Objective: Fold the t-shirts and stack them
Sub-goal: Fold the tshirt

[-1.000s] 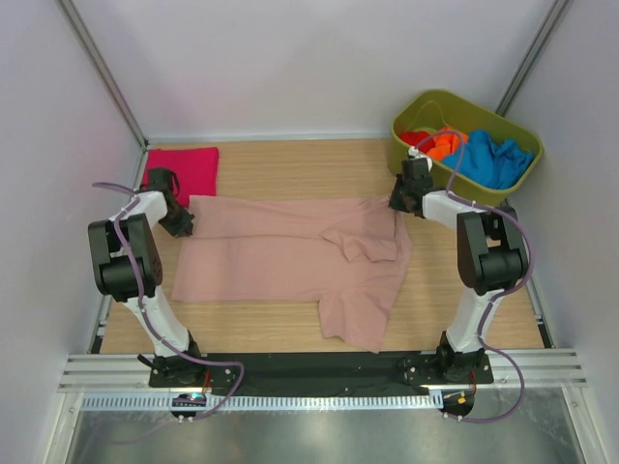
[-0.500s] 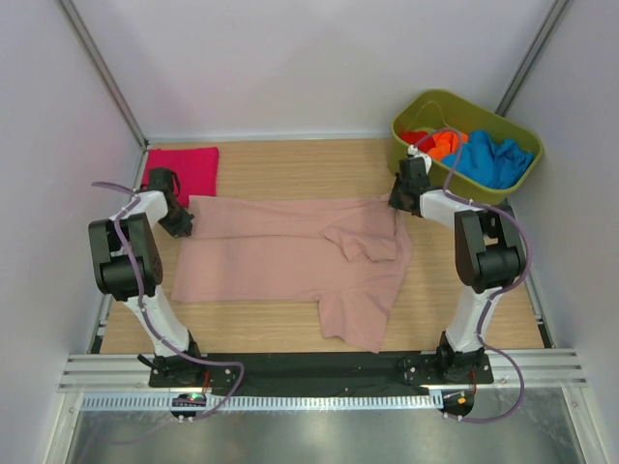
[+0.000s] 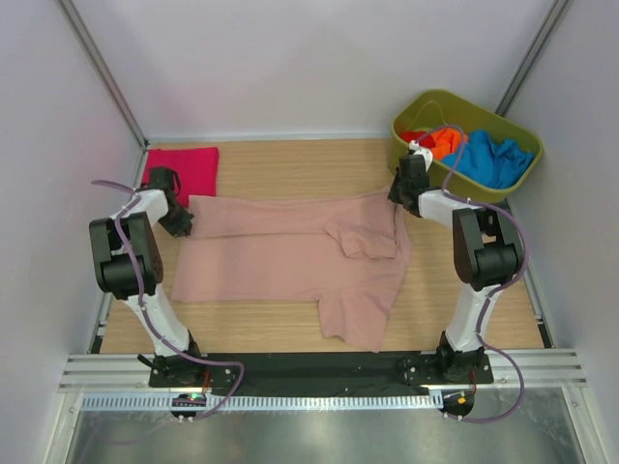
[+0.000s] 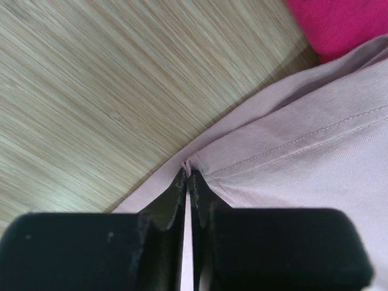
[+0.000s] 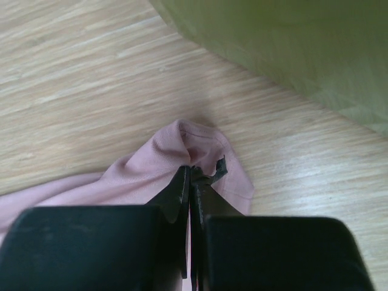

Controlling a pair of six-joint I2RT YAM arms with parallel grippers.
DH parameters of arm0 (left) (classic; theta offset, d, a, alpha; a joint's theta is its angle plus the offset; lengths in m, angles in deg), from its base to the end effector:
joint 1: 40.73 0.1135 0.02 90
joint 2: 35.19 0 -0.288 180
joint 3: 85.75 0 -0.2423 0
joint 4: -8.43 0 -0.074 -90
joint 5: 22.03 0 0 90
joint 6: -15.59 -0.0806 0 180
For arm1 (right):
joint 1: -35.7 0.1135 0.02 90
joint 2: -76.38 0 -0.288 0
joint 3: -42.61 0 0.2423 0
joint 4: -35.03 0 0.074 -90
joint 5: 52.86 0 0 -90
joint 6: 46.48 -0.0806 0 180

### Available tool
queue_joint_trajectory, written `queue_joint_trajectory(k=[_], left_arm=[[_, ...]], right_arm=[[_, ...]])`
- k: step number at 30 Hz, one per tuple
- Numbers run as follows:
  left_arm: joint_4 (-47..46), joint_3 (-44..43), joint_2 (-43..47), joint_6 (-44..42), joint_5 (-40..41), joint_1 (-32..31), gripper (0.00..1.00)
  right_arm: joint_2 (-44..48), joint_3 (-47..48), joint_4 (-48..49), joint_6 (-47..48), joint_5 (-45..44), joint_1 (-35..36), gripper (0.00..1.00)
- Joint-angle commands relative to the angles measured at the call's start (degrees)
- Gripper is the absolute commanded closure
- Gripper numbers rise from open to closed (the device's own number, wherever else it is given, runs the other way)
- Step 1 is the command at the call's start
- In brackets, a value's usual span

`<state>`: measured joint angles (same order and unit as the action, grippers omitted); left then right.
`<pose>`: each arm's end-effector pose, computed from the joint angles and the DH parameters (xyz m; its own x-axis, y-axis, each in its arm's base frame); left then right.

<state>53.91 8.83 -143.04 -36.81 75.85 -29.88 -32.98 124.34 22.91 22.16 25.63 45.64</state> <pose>0.3810 0.0843 0.1526 -0.5763 -0.7258 -0.3755 -0.7431 0.6567 -0.1288 0.4438 0.0614 0.1750 -0.5931 0.2584 -0.7625 0.2126 0.9637 0.1612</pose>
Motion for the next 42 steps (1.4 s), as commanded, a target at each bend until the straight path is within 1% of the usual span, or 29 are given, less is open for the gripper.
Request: queue_joint_trajectory(k=[1, 2, 4, 5, 6, 7, 8, 9, 10, 12, 16, 19, 23, 27, 30, 33, 34, 36, 37, 39, 40, 42], left_arm=[[1.55, -1.85, -1.05, 0.54, 4.86, 0.57, 0.93], [2.17, -2.29, -0.52, 0.45, 4.86, 0.49, 0.85], [3.05, -3.78, 0.62, 0.28, 5.13, 0.49, 0.74], [3.40, -4.49, 1.58, -0.42, 4.87, 0.49, 0.64], [3.84, -5.37, 2.20, -0.95, 4.43, 0.49, 0.62], [4.02, -6.94, 2.64, -1.91, 3.29, 0.49, 0.60], [4.20, -7.91, 2.91, -2.88, 1.72, 0.40, 0.57], [4.37, -8.62, 3.43, -3.67, 1.18, 0.40, 0.55], [4.11, -9.76, 3.53, -4.11, 0.65, 0.22, 0.52], [2.01, -10.29, 2.92, -5.52, -2.59, 0.31, 0.52], [-4.05, -9.51, 0.11, -7.63, -9.09, 0.14, 0.50], [-7.83, -8.80, -1.65, -9.03, -11.30, 0.22, 0.50], [-12.06, -8.63, -2.18, -11.32, -12.98, 0.22, 0.48], [-11.27, -10.47, -4.20, -11.59, -12.36, 0.22, 0.48], [-11.18, -11.35, -5.96, -11.41, -13.15, 0.22, 0.50], [-11.45, -11.70, -6.93, -11.15, -13.50, 0.22, 0.55], [-11.53, -11.70, -7.02, -11.06, -13.59, 0.22, 0.64], [-11.80, -11.53, -7.11, -10.89, -13.15, 0.14, 0.72], [-11.89, -11.35, -7.02, -10.71, -12.89, 0.22, 0.82], [-12.32, -10.83, -6.85, -10.36, -11.84, 0.22, 0.91], [-12.33, -10.65, -6.76, -10.10, -11.31, 0.22, 0.99], [-12.33, -10.39, -6.76, -9.74, -10.43, 0.13, 1.00]], right_arm=[[-1.29, 3.00, 3.76, 0.09, -1.16, -0.71, 0.98], [-1.29, 3.35, 3.41, 0.18, 0.33, -0.79, 0.91], [-0.25, 4.40, 0.70, 0.71, 1.49, -0.18, 0.84], [0.28, 4.76, -0.45, 0.88, 1.84, 0.08, 0.77], [0.90, 5.28, -1.85, 1.06, 2.19, 0.26, 0.73], [1.43, 6.59, -6.30, 1.06, 2.02, 0.70, 0.69], [2.74, 6.78, -7.92, 1.06, 1.93, 0.87, 0.64], [3.36, 6.96, -9.24, 0.71, 2.28, 0.88, 0.62], [3.80, 7.48, -12.73, 0.36, 2.71, 0.88, 0.60], [4.77, 8.01, -18.35, -1.04, 3.68, 0.88, 0.56], [6.70, 6.27, -24.08, -3.15, 5.97, 1.05, 0.57], [9.07, 3.37, -26.55, -3.68, 6.93, 1.05, 0.57], [10.66, 0.38, -27.01, -3.68, 8.42, 0.97, 0.56], [10.57, -2.44, -26.56, -4.65, 10.01, 1.05, 0.57], [11.36, -4.63, -26.92, -5.53, 9.05, 1.05, 0.58], [11.63, -6.66, -25.69, -5.36, 9.57, 1.05, 0.58], [11.54, -7.27, -25.51, -5.27, 9.75, 0.97, 0.59], [11.54, -8.06, -24.55, -5.27, 10.28, 0.96, 0.62], [11.89, -8.42, -24.11, -5.27, 10.54, 0.96, 0.69], [12.68, -9.38, -22.97, -5.53, 10.54, 1.05, 0.77], [12.86, -9.56, -22.87, -5.62, 10.19, 0.97, 0.85], [13.21, -9.83, -22.96, -5.62, 8.35, 0.96, 0.95]])
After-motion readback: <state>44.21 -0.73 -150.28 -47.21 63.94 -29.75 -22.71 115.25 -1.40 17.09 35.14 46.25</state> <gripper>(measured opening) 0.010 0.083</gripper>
